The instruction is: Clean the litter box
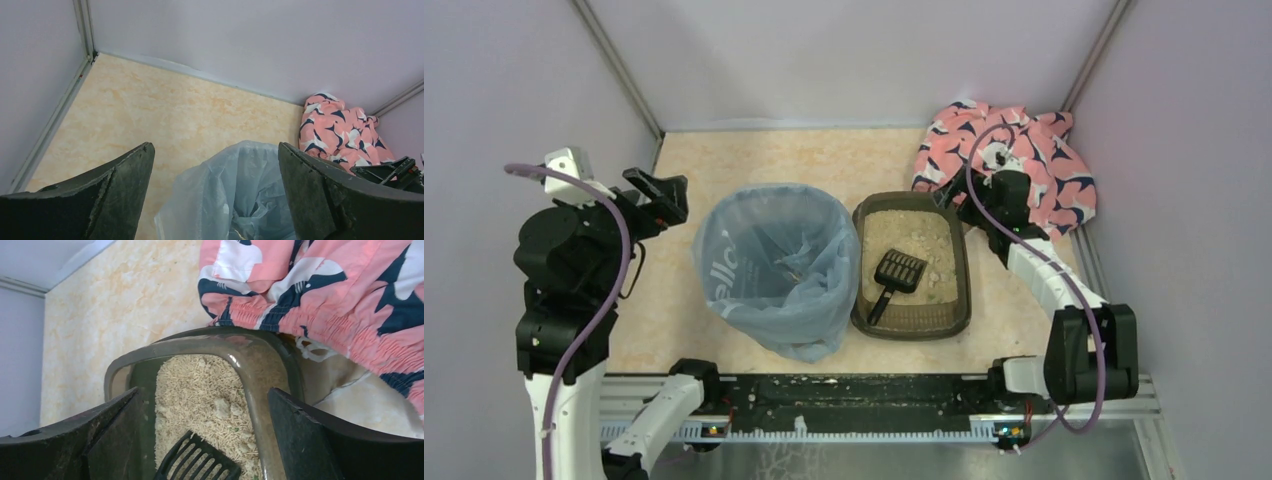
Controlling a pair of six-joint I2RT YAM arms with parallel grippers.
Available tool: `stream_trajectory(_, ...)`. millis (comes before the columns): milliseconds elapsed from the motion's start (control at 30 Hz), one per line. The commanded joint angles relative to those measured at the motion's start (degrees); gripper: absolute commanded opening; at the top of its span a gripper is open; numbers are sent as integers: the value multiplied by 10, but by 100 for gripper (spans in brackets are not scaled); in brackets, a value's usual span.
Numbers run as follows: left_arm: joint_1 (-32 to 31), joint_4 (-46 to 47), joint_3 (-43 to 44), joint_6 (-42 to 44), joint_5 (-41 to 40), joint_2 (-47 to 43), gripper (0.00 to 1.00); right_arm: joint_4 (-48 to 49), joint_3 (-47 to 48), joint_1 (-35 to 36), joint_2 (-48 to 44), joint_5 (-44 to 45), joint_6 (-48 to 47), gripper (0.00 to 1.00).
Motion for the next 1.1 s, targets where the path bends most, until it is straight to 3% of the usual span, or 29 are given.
stream_trajectory(0,-2,32,-38,-11,30,6,99,143,-48,-8,-57,-47,60,95)
stream_trajectory(133,-2,114,-88,12,72,6,99,374,-117,-32,-51,-191,205,92)
stream_trajectory(233,-2,105,-50,22,90,62,99,480,-119,-32,-13,-261,256,89)
stream_trajectory(400,-2,-80,95,36,140,201,97,390,-108,-31,-54,-250,180,89)
stream_trajectory(500,-2,-166,118,49,134,214,95,286,-101,-31,-98,-213,107,89)
stream_trajectory(667,-11,-202,48,49,99,180,91,240,-96,-31,-120,-203,61,89)
stream_trajectory(800,-11,-211,5,38,149,175,86,249,-95,-31,-107,-215,65,89)
stream_trajectory(1067,-12,-218,-40,56,159,170,79,254,-100,-31,-102,-216,66,89)
